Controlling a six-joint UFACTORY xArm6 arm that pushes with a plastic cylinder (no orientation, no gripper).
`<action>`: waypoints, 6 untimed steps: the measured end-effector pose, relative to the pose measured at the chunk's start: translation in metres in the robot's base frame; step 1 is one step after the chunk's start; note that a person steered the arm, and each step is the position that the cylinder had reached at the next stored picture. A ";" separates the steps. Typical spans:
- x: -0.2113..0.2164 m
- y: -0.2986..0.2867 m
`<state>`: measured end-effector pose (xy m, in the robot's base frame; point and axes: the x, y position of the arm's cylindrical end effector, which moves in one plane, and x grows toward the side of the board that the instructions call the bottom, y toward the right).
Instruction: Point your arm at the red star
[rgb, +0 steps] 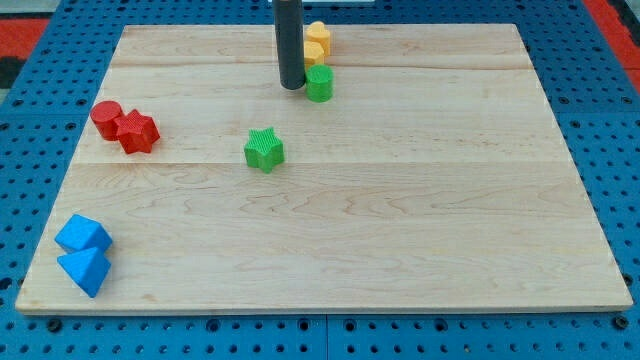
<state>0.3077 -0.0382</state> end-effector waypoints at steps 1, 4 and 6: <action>0.000 -0.024; 0.038 -0.134; 0.054 -0.173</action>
